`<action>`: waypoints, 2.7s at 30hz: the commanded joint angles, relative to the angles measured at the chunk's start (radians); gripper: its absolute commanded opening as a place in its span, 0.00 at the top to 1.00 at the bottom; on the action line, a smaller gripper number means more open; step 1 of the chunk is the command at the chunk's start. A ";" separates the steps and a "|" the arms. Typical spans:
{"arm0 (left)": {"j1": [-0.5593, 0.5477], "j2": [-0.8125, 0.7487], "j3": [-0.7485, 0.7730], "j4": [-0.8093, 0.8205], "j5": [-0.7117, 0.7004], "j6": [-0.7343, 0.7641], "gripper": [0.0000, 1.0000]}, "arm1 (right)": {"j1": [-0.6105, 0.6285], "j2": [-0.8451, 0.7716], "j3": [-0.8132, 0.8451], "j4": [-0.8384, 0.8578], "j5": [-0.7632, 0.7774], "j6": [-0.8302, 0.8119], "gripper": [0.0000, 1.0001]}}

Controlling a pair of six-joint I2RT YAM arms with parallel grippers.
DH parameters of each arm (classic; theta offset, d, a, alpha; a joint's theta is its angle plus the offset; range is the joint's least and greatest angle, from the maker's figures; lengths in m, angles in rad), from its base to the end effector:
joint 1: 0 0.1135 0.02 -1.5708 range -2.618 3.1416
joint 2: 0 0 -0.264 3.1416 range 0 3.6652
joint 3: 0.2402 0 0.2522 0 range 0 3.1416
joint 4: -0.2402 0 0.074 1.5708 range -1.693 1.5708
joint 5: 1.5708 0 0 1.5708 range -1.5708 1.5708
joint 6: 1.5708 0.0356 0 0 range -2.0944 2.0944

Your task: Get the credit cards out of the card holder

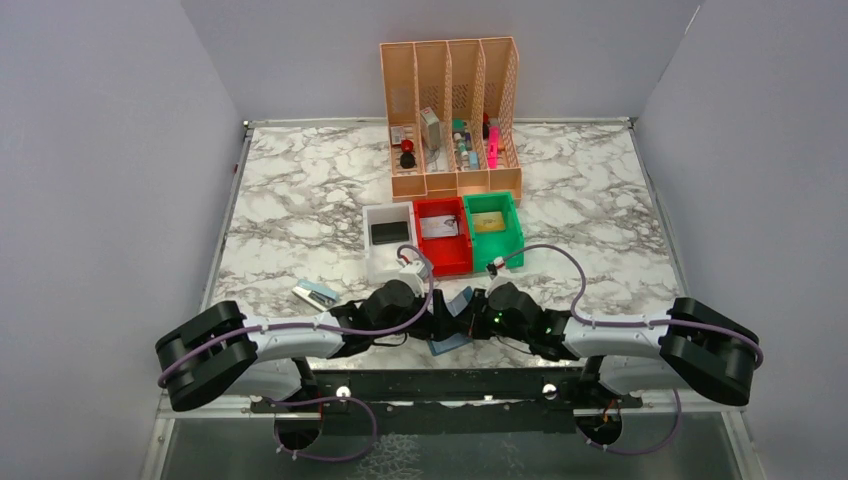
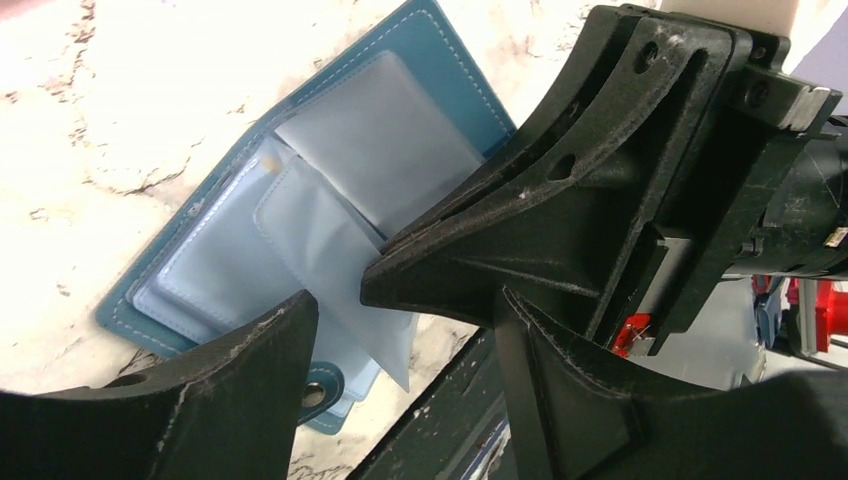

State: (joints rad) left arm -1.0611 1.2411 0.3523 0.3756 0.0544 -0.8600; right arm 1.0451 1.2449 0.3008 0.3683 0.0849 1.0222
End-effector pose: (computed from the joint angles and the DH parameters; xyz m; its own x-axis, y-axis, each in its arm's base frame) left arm 0.1110 -0.2025 0.1572 -0.8343 -0.0583 -0.5482 0.4022 0.6157 -0.6776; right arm 0.1128 0.1884 0.1408 -0.8474 0.2335 -0.4768 -0.1977 0.6947 0.6916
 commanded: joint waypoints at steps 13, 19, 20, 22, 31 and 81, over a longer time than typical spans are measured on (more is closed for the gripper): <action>-0.009 0.082 0.082 0.122 0.073 0.028 0.44 | -0.007 -0.288 -0.012 -0.325 0.135 0.000 0.72; -0.017 0.163 0.131 0.134 0.066 0.031 0.50 | -0.007 -0.495 -0.019 -0.554 0.240 0.028 0.73; -0.019 0.176 0.139 0.134 0.056 0.029 0.53 | -0.007 -0.536 -0.025 -0.582 0.254 0.035 0.74; -0.022 0.206 0.156 0.133 0.043 0.030 0.57 | -0.007 -0.626 -0.038 -0.629 0.276 0.043 0.75; -0.046 0.396 0.205 0.134 0.046 0.016 0.63 | -0.007 -0.814 -0.063 -0.660 0.257 0.011 0.76; -0.063 -0.083 0.060 -0.418 -0.268 0.035 0.74 | 0.036 0.046 0.281 -0.463 -0.024 -0.475 0.46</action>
State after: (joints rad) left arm -1.1206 1.1950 0.4343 -0.0067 -0.1745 -0.8104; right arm 1.0615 1.2514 0.5404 -0.0635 0.0437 0.5953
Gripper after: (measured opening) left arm 0.286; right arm 0.523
